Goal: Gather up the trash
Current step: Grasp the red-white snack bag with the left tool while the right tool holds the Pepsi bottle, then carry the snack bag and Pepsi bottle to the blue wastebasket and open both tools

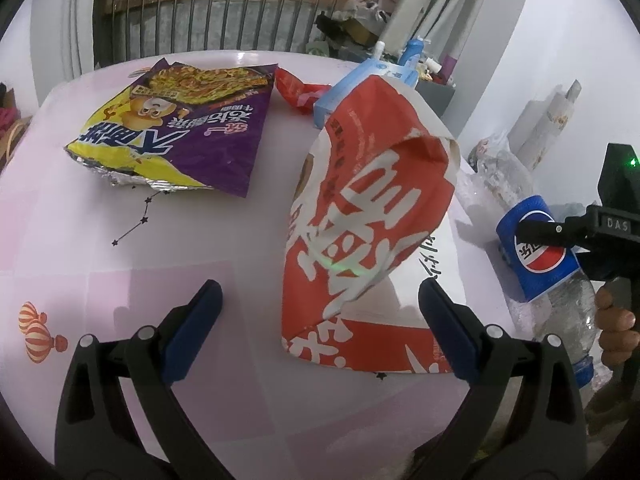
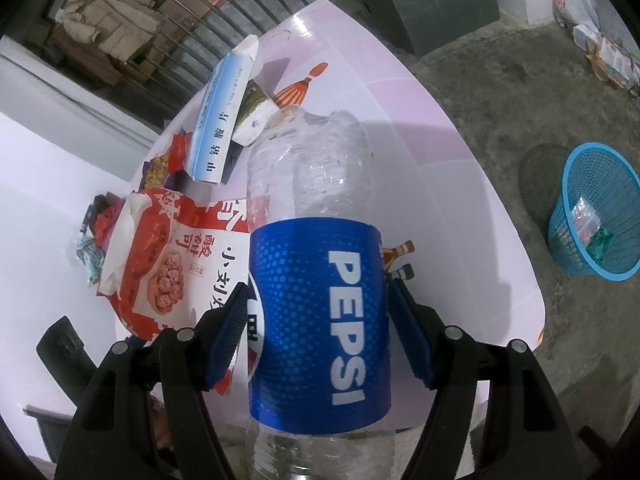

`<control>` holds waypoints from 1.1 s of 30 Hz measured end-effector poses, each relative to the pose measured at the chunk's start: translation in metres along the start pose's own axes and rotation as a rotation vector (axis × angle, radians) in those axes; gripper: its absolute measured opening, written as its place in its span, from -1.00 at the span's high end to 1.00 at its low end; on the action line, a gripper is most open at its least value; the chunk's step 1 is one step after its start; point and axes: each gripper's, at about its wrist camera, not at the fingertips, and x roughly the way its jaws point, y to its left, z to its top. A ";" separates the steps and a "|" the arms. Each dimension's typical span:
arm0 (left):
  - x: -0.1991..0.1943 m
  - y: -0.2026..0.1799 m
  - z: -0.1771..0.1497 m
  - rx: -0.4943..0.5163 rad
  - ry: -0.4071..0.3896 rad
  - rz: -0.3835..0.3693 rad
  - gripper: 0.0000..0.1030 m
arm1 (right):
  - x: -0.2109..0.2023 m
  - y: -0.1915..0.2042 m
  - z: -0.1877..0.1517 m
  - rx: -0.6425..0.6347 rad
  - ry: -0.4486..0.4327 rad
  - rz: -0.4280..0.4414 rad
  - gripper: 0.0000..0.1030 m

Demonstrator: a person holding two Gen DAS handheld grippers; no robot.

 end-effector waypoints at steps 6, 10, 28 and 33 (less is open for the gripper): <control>-0.002 0.007 0.003 -0.013 -0.004 -0.031 -0.41 | 0.000 0.002 -0.001 -0.014 0.008 -0.006 -0.34; -0.001 0.012 0.005 -0.016 0.003 -0.044 0.00 | -0.001 0.005 -0.005 -0.035 0.015 -0.005 -0.34; -0.023 0.016 0.001 -0.043 -0.023 -0.090 0.94 | -0.023 -0.003 -0.017 -0.012 -0.032 0.013 -0.12; -0.039 0.011 0.004 -0.032 -0.061 -0.122 0.96 | -0.037 -0.006 -0.021 -0.001 -0.067 0.036 -0.11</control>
